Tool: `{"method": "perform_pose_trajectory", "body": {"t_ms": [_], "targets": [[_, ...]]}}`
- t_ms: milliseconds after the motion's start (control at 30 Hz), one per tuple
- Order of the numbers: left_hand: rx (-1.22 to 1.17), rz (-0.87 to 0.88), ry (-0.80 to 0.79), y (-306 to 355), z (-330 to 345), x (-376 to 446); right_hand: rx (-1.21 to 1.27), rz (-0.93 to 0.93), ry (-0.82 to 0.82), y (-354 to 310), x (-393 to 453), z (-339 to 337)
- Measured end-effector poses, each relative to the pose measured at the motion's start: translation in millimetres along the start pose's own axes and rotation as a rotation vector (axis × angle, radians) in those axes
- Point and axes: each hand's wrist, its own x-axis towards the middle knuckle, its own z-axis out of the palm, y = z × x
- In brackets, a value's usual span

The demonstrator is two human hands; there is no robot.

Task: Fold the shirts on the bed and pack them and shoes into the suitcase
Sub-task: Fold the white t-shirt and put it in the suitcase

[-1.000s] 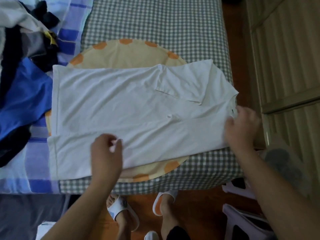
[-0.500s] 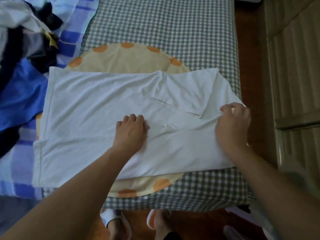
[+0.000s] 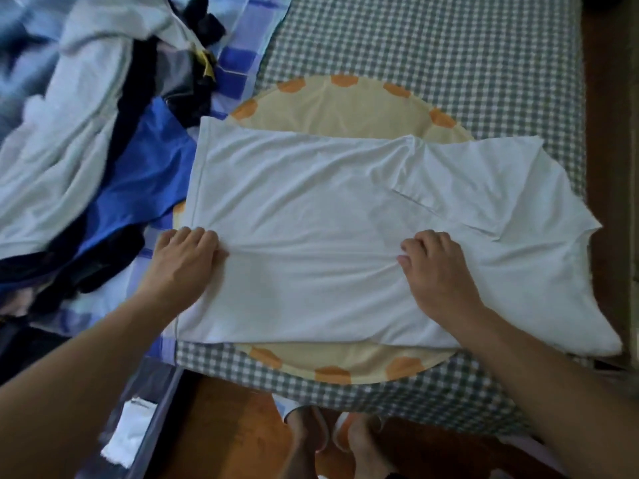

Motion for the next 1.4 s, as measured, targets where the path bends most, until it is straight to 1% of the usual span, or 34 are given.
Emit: {"method": "perform_pose_trajectory", "body": {"t_ms": [167, 267, 333, 433, 500, 600, 733, 767, 833, 867, 900, 967, 1000, 1100, 1167, 1233, 1300, 1400], "targets": [[0.028, -0.173, -0.01, 17.1, -8.0, 1.3, -0.015, 0.04, -0.071, -7.4, 6.0, -12.3], [-0.096, -0.099, -0.01, 39.2, -23.0, 20.6, -0.02, 0.0, -0.152, 7.9, 20.0, -34.7], [-0.182, -0.029, 0.0, 56.5, -33.2, 43.5, -0.034, 0.069, -0.181, 31.6, 35.5, -54.9], [-0.236, 0.018, -0.002, 71.3, -37.9, 93.1, -0.078, 0.192, -0.21, 75.3, 73.5, -77.9], [-0.198, 0.026, 0.01, 65.4, -34.5, 135.5, -0.107, 0.233, -0.248, 108.6, 109.8, -81.0], [-0.13, 0.025, 0.013, 37.8, -18.7, 196.7, -0.145, 0.208, -0.321, 148.5, 159.3, -62.1], [0.038, 0.136, 0.019, 15.0, -4.7, 229.4, -0.211, 0.139, -0.375, 162.5, 181.6, -37.9], [0.118, 0.145, -0.01, 15.7, -7.9, 233.4, -0.245, 0.118, -0.378, 162.6, 183.5, -37.9], [0.268, 0.11, -0.128, 18.8, -19.8, 241.4, -0.253, 0.111, -0.408, 165.8, 186.0, -41.8], [0.3, 0.086, -0.18, 19.0, -26.9, 244.2, -0.228, 0.129, -0.435, 168.1, 186.8, -46.9], [0.316, 0.073, -0.192, 17.8, -33.4, 244.7, -0.201, 0.149, -0.461, 169.3, 186.9, -54.6], [0.272, 0.036, -0.159, 13.4, -46.8, 235.7, -0.167, 0.151, -0.467, 167.5, 181.1, -74.2], [0.201, 0.014, -0.133, 11.9, -52.5, 226.6, -0.143, 0.145, -0.429, 164.5, 173.8, -83.8], [-0.049, 0.008, 0.046, 9.6, -68.3, 178.9, -0.027, 0.092, -0.198, 145.1, 130.3, -117.8], [-0.144, -0.003, 0.102, 5.9, -76.9, 130.9, 0.013, 0.049, -0.096, 130.9, 85.9, -137.8], [-0.214, -0.025, 0.121, 1.6, -78.8, 77.5, 0.021, 0.051, -0.063, 119.3, 32.2, -146.2], [-0.229, -0.035, 0.163, -1.9, -72.4, 30.8, 0.024, 0.102, -0.038, 108.0, -20.2, -141.0], [-0.193, 0.057, 0.166, -5.1, -41.4, -20.6, -0.024, 0.102, -0.062, 94.5, -74.6, -112.5]]}}
